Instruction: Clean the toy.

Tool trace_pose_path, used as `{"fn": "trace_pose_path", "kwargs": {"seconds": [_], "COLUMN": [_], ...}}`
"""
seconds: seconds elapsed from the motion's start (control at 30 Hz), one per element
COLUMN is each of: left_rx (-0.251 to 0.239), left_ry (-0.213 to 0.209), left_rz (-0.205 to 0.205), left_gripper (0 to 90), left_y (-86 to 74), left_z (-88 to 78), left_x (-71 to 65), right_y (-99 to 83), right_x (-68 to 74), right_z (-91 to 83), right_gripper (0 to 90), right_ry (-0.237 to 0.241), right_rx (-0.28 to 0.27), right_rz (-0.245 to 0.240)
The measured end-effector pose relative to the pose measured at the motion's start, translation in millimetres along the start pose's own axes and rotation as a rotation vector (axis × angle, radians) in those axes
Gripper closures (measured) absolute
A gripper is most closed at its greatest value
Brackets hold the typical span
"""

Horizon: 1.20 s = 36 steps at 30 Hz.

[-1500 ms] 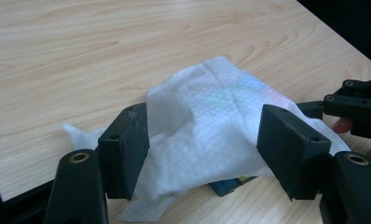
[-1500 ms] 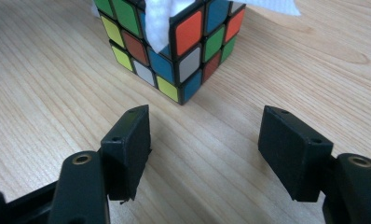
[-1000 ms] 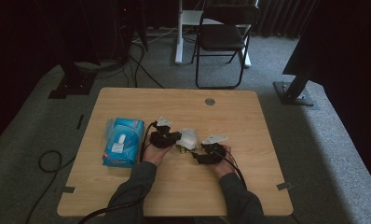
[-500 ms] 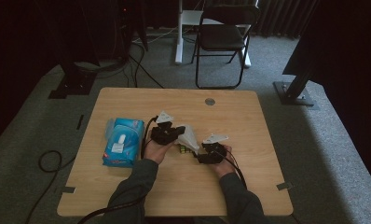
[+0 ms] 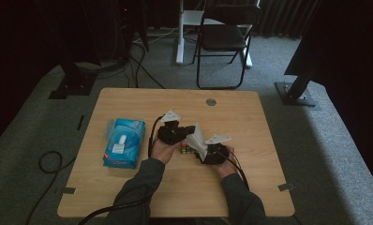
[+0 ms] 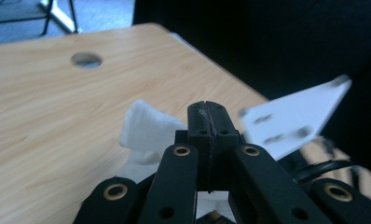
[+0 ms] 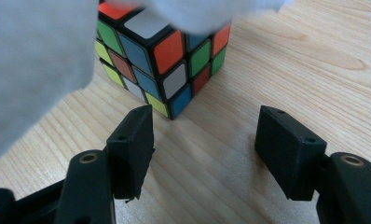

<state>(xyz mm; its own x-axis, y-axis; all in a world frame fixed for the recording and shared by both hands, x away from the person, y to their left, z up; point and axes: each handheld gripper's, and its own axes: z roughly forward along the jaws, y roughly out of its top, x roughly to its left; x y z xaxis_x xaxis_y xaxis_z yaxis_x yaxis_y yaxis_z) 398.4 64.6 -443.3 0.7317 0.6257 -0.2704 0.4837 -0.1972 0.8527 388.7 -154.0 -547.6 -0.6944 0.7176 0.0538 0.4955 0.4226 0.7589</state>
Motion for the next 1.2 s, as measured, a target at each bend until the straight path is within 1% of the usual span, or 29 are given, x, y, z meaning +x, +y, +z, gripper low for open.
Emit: {"fn": "trace_pose_path", "kwargs": {"seconds": [0.03, 0.07, 0.1, 0.17, 0.2, 0.23, 0.3, 0.33, 0.37, 0.4, 0.43, 0.47, 0.53, 0.6, 0.67, 0.7, 0.77, 0.87, 0.9, 0.93, 0.97, 1.03, 1.1, 1.13, 1.2], "left_rx": [0.011, 0.024, 0.042, 0.081, 0.104, 0.132, 0.171, 0.184, 0.188, 0.189, 0.187, 0.193, 0.171, 0.146, 0.141, 0.137, 0.139, 0.119, 0.116, 0.120, 0.123, 0.121, 0.110, 0.105, 0.118], "left_ry": [0.011, 0.029, 0.051, 0.092, 0.125, 0.158, 0.215, 0.250, 0.271, 0.289, 0.314, 0.323, 0.338, 0.338, 0.332, 0.321, 0.283, 0.265, 0.269, 0.271, 0.273, 0.282, 0.295, 0.293, 0.286], "left_rz": [-0.018, -0.028, -0.033, -0.030, -0.013, 0.015, 0.069, 0.108, 0.138, 0.153, 0.170, 0.188, 0.205, 0.196, 0.179, 0.165, 0.131, 0.114, 0.117, 0.122, 0.126, 0.151, 0.155, 0.160, 0.185], "left_gripper": [90.0, 90.0, 90.0, 90.0, 90.0, 90.0, 90.0, 90.0, 89.9, 89.2, 85.3, 78.6, 65.8, 56.2, 46.7, 44.0, 37.3, 35.0, 35.1, 37.0, 41.0, 48.6, 57.3, 62.2, 71.7], "left_y": [-3.8, -7.9, -12.3, -21.4, -25.6, -29.3, -34.9, -36.9, -38.4, -38.6, -38.3, -37.6, -37.0, -36.4, -36.6, -37.0, -37.8, -40.2, -40.9, -41.9, -43.1, -45.1, -44.8, -44.5, -44.1], "left_z": [1.2, 2.5, 4.3, 8.4, 10.9, 13.8, 18.8, 21.1, 22.6, 23.3, 24.1, 24.0, 23.4, 21.3, 22.8, 23.9, 26.5, 29.8, 30.6, 31.5, 32.8, 33.9, 32.5, 32.0, 32.6], "left_x": [5.1, 9.9, 14.0, 19.7, 20.6, 20.1, 17.0, 14.2, 11.8, 9.6, 7.2, 5.5, 2.9, 3.0, 5.4, 7.4, 12.2, 14.5, 14.0, 13.1, 11.7, 9.4, 8.5, 7.8, 6.0], "right_y": [-0.1, -0.1, -0.2, -0.1, -0.1, -0.1, -0.1, -0.1, -0.1, -0.1, -0.1, -0.1, -0.1, -0.2, -0.2, -0.1, -0.1, 0.0, 0.0, 0.0, 0.0, 0.0, 0.1, 0.1, 0.3], "right_x": [-0.2, -0.2, -0.6, -0.6, -0.7, -0.7, -0.8, -0.8, -0.8, -0.8, -0.8, -0.8, -0.7, -0.6, -0.7, -0.7, -0.8, -1.3, -1.4, -1.4, -1.5, -1.4, -1.4, -1.4, -1.5], "right_z": [-0.2, -0.4, -0.3, -0.4, -0.4, -0.2, -0.2, -0.2, -0.2, -0.1, -0.2, -0.1, -0.1, -0.2, -0.2, -0.1, -0.1, -0.1, 0.0, 0.0, 0.0, 0.0, 0.0, 0.1, 0.2], "right_gripper": [36.8, 36.8, 36.8, 36.9, 36.9, 36.9, 36.9, 36.9, 37.0, 37.0, 37.0, 37.0, 37.1, 37.0, 37.1, 37.1, 37.0, 36.9, 36.9, 36.9, 36.9, 36.9, 36.9, 36.9, 36.9], "right_ry": [0.000, 0.000, -0.001, -0.001, -0.001, -0.001, -0.001, -0.001, -0.001, -0.002, -0.001, -0.002, -0.003, -0.003, -0.002, -0.003, -0.002, 0.000, 0.000, 0.000, -0.001, -0.001, -0.001, -0.002, -0.002], "right_rx": [0.000, 0.002, 0.001, 0.002, 0.003, 0.002, 0.002, 0.002, 0.002, 0.002, 0.003, 0.003, 0.003, 0.004, 0.004, 0.004, 0.003, 0.004, 0.003, 0.003, 0.002, 0.003, 0.003, 0.002, -0.001], "right_rz": [0.001, 0.003, -0.001, -0.001, -0.001, -0.001, 0.001, 0.001, 0.000, 0.000, -0.001, -0.001, 0.000, 0.001, 0.002, 0.002, 0.001, 0.003, 0.003, 0.003, 0.002, 0.003, 0.004, 0.003, 0.002]}}
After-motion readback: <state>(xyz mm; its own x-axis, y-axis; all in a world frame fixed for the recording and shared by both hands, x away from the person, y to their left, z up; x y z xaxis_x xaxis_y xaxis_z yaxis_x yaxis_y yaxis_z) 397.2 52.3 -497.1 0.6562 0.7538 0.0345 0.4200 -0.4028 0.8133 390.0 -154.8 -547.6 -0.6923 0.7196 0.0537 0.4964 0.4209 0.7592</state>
